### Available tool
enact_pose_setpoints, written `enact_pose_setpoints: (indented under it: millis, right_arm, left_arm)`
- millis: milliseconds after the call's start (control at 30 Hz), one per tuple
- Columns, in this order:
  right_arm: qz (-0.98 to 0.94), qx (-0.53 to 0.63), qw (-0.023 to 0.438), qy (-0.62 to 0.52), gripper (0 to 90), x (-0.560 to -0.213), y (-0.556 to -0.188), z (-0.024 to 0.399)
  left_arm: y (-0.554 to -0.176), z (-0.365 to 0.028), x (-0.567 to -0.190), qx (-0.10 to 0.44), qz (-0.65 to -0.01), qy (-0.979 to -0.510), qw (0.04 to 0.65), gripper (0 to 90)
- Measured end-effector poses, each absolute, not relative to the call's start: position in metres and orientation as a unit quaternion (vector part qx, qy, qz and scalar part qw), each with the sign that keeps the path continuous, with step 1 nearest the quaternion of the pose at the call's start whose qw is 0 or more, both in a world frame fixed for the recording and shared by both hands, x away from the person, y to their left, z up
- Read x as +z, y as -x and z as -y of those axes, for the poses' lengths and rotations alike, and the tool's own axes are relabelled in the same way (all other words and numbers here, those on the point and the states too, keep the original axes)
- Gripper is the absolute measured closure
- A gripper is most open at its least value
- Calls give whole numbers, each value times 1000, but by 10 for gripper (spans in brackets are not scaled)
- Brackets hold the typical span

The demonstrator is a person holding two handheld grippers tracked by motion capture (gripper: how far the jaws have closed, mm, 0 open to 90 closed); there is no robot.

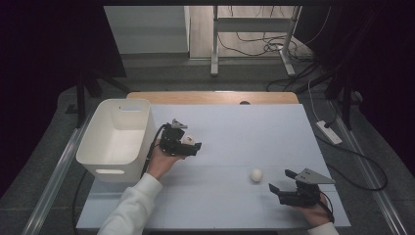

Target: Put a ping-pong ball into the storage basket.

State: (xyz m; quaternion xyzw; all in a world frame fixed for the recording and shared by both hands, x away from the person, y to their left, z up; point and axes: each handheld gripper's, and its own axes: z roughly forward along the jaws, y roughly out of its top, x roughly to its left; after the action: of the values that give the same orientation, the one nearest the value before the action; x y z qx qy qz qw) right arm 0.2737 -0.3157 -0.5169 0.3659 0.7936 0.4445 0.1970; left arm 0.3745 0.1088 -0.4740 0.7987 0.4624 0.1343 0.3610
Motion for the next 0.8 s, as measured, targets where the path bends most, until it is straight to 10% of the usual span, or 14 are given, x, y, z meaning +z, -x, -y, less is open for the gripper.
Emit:
enact_pose_setpoints:
  millis: [800]
  right_arm:
    - [-795, 442, 195, -366, 155, -518, -274, 316]
  left_arm:
    - [-405, -110, -490, 131, -483, -799, 333, 87]
